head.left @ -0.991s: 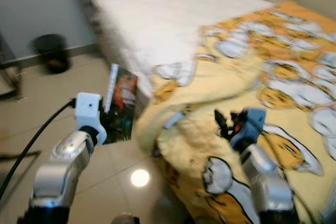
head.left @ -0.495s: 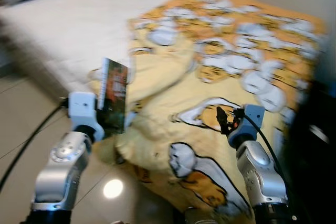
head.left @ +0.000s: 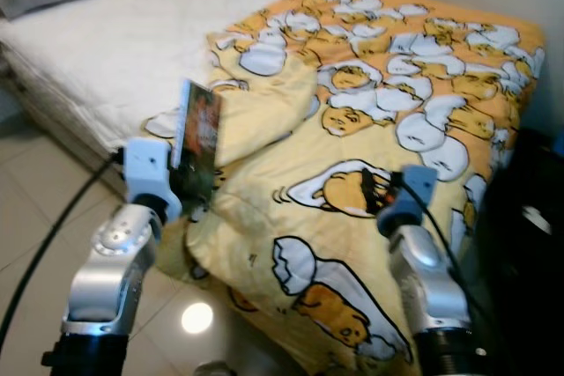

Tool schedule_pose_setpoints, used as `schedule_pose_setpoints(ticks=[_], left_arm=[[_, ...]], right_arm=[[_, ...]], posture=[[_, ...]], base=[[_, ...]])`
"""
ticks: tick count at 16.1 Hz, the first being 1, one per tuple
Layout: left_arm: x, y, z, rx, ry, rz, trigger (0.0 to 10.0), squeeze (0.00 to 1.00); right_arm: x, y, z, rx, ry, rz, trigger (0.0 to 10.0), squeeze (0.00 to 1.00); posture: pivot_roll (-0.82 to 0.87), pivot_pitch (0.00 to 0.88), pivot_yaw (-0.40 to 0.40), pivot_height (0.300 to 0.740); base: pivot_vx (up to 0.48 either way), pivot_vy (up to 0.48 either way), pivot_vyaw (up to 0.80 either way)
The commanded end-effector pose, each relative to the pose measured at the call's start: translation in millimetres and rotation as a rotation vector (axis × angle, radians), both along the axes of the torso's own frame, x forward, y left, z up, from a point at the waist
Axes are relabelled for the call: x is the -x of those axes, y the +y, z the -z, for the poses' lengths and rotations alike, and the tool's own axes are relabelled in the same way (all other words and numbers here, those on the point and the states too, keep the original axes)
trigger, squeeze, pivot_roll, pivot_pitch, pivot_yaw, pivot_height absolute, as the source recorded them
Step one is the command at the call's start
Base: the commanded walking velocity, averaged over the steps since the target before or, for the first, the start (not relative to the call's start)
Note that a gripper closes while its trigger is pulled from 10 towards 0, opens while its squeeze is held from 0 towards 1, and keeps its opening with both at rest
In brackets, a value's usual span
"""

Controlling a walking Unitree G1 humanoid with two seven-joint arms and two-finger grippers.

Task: Clean up the room

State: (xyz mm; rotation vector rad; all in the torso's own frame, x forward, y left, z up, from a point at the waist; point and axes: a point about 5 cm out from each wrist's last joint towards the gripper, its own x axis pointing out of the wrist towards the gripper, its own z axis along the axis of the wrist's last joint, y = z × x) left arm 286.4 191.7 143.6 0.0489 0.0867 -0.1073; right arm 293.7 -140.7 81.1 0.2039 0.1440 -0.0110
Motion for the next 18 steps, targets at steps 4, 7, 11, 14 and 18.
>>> schedule_pose_setpoints(ticks=[4, 7, 11, 14, 18], left_arm=[[-2.2, 1.5, -15.0, -0.100, -0.030, 0.025, 10.0, 0.00], [0.2, 1.5, -11.8, -0.107, -0.022, 0.024, 10.0, 0.00], [1.2, -0.9, -9.8, -0.099, 0.005, 0.018, 10.0, 0.00], [1.9, 1.2, -9.0, -0.117, 0.007, 0.014, 10.0, 0.00], [2.0, 0.3, -8.4, -0.126, 0.012, 0.019, 10.0, 0.00]], right_arm=[[-0.6, -9.6, 3.1, 0.025, -0.002, 0.056, 10.0, 0.00], [5.3, -8.0, 8.8, -0.023, 0.030, 0.031, 10.0, 0.00], [7.6, -10.0, 10.5, -0.031, 0.039, 0.020, 10.0, 0.00], [8.2, -6.9, 10.3, -0.046, 0.056, 0.015, 10.0, 0.00], [8.0, -8.4, 9.9, -0.034, 0.053, 0.016, 10.0, 0.00]], posture=[[-0.01, 0.000, -0.026, 0.740], [0.00, 0.000, -0.043, 0.740], [0.01, 0.000, -0.048, 0.740], [0.00, 0.000, -0.049, 0.740], [0.00, 0.000, -0.053, 0.740]], base=[[0.000, 0.000, -0.60], [0.000, 0.000, 0.00], [0.000, 0.154, 0.00], [0.000, 0.371, -0.48], [0.000, 0.370, -0.73]])
